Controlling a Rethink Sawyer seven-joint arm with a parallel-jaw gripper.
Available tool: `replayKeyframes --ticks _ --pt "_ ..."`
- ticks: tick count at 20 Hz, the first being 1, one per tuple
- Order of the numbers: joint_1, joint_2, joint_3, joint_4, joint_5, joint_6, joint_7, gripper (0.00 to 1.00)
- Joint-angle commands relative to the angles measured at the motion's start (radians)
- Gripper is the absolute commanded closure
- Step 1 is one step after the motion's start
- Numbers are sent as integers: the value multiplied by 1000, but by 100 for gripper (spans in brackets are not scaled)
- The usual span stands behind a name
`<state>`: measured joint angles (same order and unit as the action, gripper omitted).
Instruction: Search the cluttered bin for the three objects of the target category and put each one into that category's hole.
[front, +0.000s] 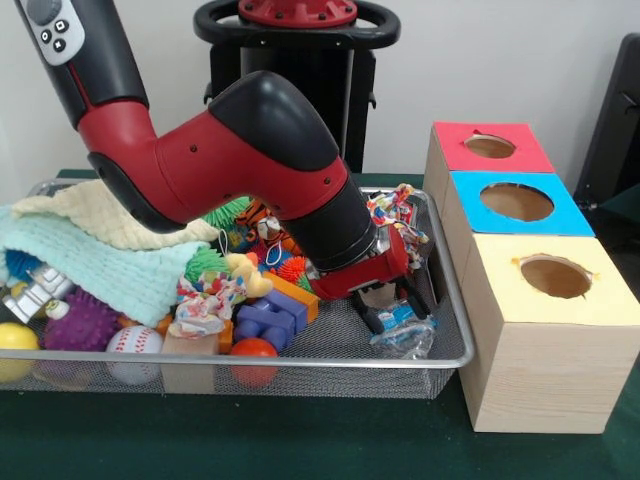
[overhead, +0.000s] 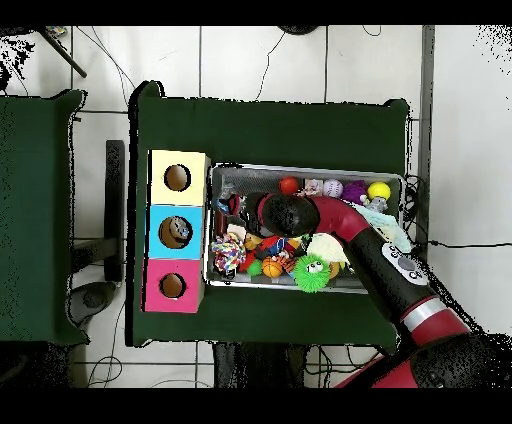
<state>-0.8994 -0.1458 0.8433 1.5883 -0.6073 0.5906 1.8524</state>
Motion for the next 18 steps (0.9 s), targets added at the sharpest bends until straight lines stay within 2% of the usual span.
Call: replayKeyframes --ticks 1,4,5,8,18 --pt "1 9 29 -2 -32 72 -259 0" --pt "67 -84 -106 -41 -81 38 -93 0" --pt "75 -95 -122 -47 -86 27 -69 0" --pt "94 -115 -153 -49 -82 6 -32 0" --pt "120 -116 -193 -37 -47 -39 10 0"
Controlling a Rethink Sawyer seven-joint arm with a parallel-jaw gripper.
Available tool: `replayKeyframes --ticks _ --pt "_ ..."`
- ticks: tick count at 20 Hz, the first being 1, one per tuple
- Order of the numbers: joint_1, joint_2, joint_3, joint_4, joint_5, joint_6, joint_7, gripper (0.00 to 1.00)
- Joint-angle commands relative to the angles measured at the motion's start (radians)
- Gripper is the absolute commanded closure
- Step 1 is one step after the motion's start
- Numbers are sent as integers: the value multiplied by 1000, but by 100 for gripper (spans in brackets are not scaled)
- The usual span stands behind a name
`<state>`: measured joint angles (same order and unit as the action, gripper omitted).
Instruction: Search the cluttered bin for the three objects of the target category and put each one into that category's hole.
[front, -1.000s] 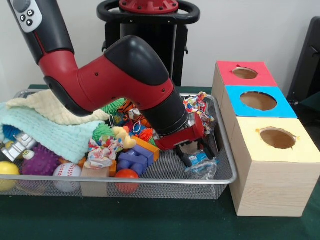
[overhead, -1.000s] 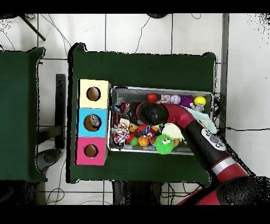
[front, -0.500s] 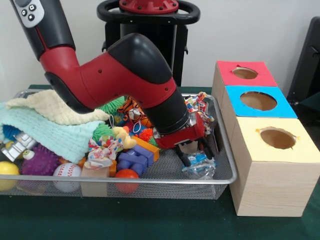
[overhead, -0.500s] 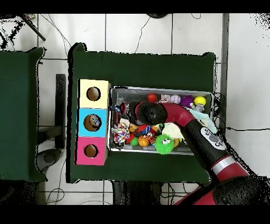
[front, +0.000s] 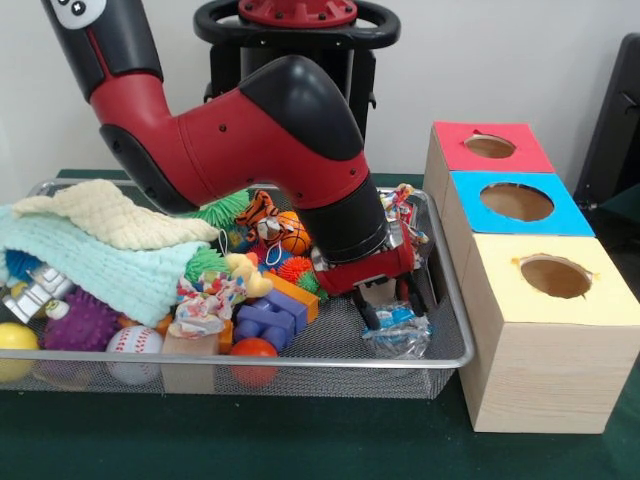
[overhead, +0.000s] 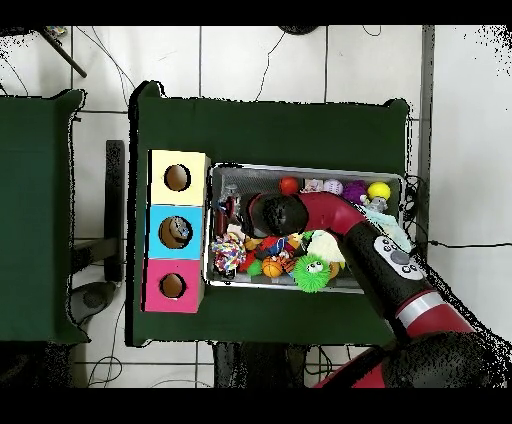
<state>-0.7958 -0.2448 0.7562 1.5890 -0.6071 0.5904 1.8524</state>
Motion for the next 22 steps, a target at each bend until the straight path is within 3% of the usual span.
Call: replayKeyframes --ticks 1,18,22 --pt "19 -17 -110 -38 -45 -42 13 0" --pt "38 -10 -141 -43 -12 -75 35 0" --pt "54 -35 -174 -35 -2 -79 80 0"
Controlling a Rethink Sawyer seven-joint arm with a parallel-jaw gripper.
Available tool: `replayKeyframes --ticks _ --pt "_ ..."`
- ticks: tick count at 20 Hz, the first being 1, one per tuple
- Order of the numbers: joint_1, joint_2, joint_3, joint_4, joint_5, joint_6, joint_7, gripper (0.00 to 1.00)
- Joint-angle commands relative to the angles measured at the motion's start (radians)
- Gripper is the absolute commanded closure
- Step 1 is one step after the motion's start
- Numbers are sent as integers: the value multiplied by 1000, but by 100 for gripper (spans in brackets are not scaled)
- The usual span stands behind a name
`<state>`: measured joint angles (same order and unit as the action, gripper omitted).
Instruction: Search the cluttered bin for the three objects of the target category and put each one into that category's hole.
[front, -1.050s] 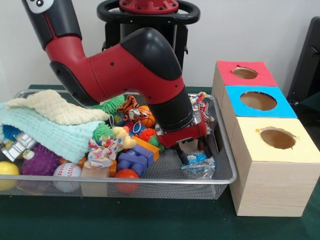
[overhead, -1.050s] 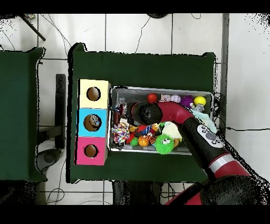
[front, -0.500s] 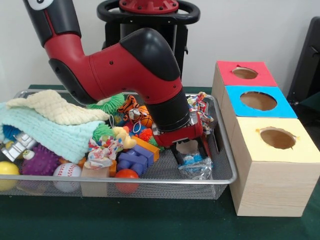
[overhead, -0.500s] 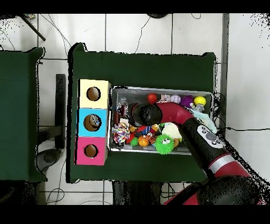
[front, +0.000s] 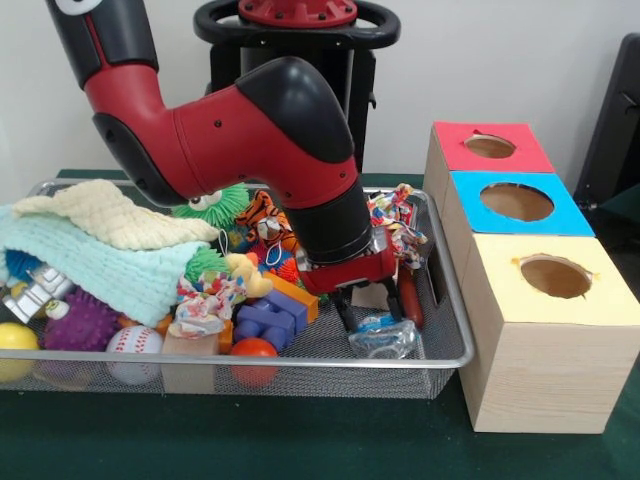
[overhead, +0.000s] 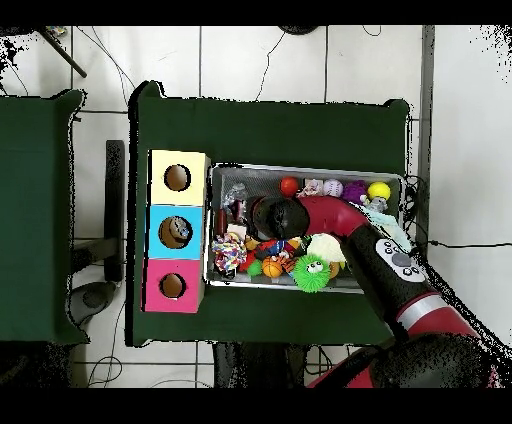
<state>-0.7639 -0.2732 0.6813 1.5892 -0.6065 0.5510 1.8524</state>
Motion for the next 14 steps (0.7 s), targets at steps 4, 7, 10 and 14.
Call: replayKeyframes --ticks 4,7,10,14 --pt "30 -5 -110 -42 3 -44 84 0" --pt "34 -8 -116 -41 8 -48 87 0" --pt "35 -8 -119 -41 14 -50 87 0" --pt "34 7 -115 -50 15 -59 72 0"
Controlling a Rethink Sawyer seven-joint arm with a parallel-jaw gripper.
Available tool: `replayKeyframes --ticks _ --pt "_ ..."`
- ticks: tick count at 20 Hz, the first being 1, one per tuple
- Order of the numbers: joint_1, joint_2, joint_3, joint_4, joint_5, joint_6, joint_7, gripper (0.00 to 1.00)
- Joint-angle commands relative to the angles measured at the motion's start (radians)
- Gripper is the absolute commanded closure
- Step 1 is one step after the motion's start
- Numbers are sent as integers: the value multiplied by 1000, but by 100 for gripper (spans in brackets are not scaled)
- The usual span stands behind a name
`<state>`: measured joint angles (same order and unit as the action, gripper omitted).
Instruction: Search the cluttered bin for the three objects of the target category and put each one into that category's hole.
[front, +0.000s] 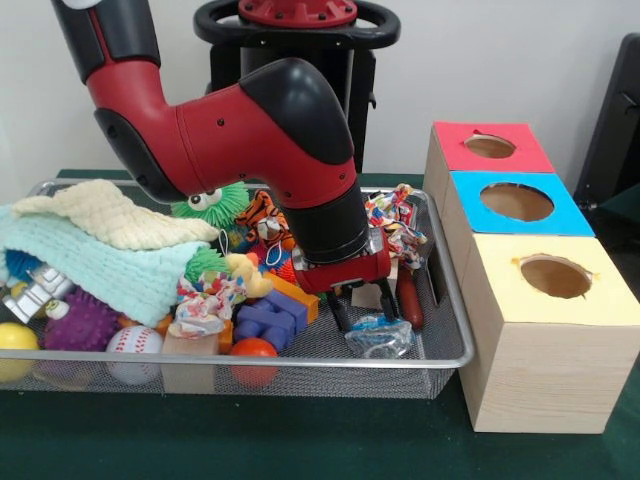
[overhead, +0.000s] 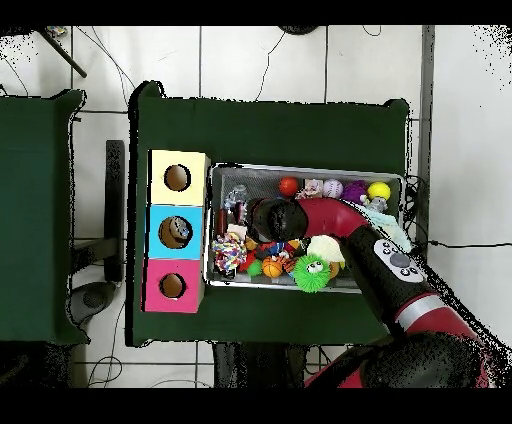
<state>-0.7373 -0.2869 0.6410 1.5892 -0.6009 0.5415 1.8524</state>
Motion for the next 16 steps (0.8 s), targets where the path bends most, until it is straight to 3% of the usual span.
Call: replayKeyframes --ticks 1,9,16 --pt "7 21 -75 -49 10 -50 72 0" --pt "8 24 -76 -49 10 -55 71 0" --pt "41 -20 -131 -32 18 -56 133 0"
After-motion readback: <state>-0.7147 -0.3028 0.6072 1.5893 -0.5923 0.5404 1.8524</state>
